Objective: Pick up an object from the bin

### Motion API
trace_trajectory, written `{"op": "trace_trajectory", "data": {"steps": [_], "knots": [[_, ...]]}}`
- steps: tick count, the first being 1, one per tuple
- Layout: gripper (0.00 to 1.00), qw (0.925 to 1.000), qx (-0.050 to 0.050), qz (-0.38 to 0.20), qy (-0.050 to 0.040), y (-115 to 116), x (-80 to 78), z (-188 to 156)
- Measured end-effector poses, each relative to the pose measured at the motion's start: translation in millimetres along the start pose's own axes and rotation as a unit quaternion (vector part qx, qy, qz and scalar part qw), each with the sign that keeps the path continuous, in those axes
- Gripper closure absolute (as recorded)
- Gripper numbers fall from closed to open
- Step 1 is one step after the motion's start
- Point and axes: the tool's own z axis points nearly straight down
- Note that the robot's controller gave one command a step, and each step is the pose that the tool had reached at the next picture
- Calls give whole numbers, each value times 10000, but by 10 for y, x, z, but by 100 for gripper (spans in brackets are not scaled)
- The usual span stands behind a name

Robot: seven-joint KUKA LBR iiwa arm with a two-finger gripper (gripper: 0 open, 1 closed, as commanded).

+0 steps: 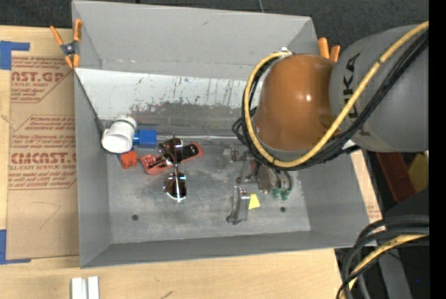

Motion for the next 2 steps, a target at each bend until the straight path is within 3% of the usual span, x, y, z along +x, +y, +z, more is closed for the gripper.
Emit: {"op": "trace_trajectory", "data": {"steps": [1, 2], "knots": [[0, 10000, -3, 5, -39, -3, -17, -43], [0, 10000, -6, -68, -48, 351, -306, 402]]}}
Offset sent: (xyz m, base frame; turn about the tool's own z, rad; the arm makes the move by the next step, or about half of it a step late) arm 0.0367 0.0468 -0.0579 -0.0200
